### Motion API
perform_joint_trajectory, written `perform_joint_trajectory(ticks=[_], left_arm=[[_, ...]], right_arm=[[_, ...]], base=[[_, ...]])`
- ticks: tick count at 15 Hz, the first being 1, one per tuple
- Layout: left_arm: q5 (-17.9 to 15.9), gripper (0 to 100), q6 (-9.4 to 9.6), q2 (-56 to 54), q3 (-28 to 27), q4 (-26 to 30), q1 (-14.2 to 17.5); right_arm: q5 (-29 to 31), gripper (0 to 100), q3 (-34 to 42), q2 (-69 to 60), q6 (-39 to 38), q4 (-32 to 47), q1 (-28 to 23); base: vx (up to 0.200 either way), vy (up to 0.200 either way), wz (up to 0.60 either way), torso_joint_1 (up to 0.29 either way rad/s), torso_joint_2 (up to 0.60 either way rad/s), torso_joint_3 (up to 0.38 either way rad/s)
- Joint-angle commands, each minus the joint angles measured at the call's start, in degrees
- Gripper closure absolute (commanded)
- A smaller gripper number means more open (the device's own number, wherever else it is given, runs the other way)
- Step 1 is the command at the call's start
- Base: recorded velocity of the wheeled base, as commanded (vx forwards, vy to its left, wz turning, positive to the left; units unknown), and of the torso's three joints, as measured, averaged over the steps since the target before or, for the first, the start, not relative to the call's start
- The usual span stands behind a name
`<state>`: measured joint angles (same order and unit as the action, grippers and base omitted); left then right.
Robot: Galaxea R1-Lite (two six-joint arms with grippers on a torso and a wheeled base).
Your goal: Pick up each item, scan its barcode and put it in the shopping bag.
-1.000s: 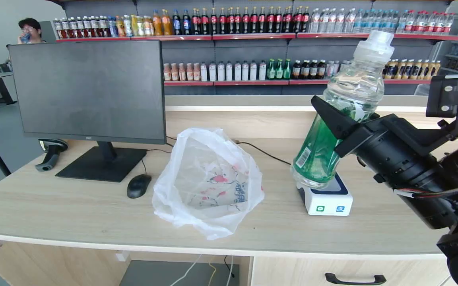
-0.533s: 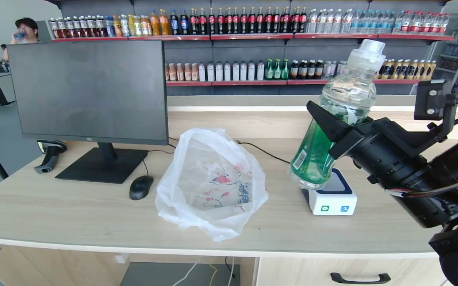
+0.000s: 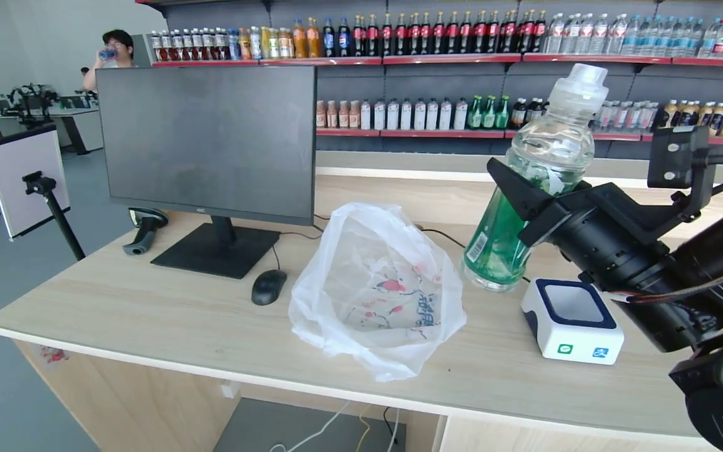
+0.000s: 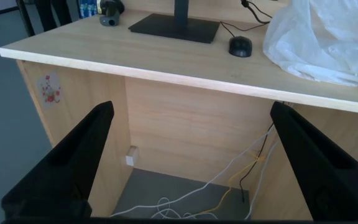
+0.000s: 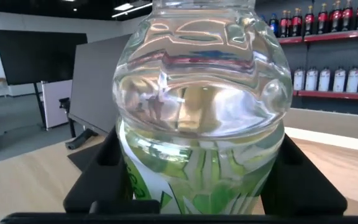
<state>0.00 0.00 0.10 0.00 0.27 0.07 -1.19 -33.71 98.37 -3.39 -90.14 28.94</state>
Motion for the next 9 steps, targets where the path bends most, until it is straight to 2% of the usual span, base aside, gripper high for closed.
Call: perform_joint_trajectory(ticks=[1,6,9], left_arm=[[0.0,0,0.0,0.0,0.0,0.1,-0.1],[0.0,0,-0.09,0.0,0.0,0.1,-0.1],[0.0,0,-0.09,0.0,0.0,0.1,-0.1]], right_arm=[[-0.1,100,-0.4,1.4,0.0,0.1,0.0],[-0.1,100,-5.6,8.6,0.0,0.1,0.7],[-3.0,100,-10.1,13.5,0.2,0.1,4.2]], base=[[0.0,0.0,0.0,0.0,0.0,0.0],[0.0,0.0,0.0,0.0,0.0,0.0],[0.0,0.0,0.0,0.0,0.0,0.0]])
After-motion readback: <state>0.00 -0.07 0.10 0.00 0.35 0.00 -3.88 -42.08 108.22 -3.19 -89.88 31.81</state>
